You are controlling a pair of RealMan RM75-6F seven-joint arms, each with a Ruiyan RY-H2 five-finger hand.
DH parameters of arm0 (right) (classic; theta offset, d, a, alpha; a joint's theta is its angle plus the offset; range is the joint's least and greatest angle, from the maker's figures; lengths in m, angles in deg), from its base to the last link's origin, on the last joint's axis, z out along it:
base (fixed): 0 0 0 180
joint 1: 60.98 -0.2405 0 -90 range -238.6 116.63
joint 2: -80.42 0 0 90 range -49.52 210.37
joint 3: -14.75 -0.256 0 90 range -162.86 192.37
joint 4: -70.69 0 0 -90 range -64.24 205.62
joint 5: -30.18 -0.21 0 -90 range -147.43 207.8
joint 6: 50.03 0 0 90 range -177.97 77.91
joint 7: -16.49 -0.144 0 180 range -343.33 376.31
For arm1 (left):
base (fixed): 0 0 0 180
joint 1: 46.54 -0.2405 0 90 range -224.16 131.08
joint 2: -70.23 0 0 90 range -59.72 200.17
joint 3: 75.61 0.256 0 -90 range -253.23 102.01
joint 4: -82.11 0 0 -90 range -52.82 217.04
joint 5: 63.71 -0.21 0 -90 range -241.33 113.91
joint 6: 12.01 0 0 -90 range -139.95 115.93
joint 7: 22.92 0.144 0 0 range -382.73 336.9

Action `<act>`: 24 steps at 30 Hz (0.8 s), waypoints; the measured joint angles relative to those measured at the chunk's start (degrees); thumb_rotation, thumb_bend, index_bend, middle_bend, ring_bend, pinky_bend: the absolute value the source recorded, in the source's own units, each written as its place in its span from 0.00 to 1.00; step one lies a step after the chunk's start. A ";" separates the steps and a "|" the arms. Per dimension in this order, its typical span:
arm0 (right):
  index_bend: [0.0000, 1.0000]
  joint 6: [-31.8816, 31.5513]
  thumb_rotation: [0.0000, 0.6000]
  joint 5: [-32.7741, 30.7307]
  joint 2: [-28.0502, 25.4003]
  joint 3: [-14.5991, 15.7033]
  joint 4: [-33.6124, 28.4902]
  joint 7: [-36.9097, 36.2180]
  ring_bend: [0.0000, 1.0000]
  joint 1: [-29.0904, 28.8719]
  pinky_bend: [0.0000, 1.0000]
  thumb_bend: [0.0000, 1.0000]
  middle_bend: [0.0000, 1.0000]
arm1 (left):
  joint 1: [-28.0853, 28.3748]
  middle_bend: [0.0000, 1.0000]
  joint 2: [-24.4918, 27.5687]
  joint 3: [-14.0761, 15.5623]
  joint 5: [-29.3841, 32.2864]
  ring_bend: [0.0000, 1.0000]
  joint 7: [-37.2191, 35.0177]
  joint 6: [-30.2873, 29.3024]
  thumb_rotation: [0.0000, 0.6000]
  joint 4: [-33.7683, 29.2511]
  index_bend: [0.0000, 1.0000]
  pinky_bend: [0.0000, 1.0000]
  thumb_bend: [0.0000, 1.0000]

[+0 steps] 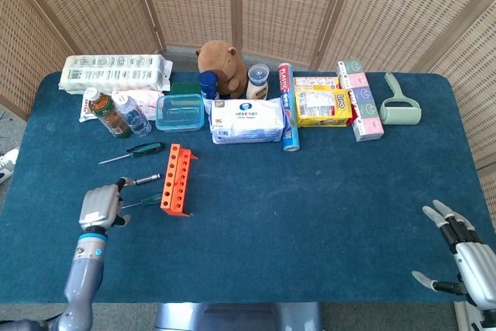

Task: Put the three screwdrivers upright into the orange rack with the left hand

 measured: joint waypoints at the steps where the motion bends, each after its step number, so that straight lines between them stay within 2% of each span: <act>1: 0.07 0.00 1.00 0.04 -0.02 0.02 -0.01 -0.03 0.01 0.00 0.02 0.00 0.00 | 0.56 0.91 -0.62 -0.19 0.73 0.88 0.20 -0.04 1.00 0.32 0.30 0.92 0.24; 9: 0.07 -0.18 1.00 0.12 -0.23 0.06 0.04 -0.73 0.01 0.05 0.02 0.00 0.00 | 3.36 0.91 -4.24 -0.96 3.49 0.88 1.68 -1.62 1.00 2.82 0.31 0.92 0.25; 16: 0.07 -0.25 1.00 0.14 -0.46 0.03 0.27 -1.53 0.01 0.00 0.02 0.00 0.00 | 5.10 0.91 -6.19 -0.31 6.04 0.88 2.68 -1.64 1.00 4.49 0.30 0.92 0.25; 24: 0.07 -0.28 1.00 0.31 -0.57 0.08 0.31 -1.74 0.01 -0.02 0.02 0.00 0.00 | 6.08 0.91 -7.75 0.20 5.80 0.88 0.86 -0.64 1.00 7.43 0.31 0.92 0.27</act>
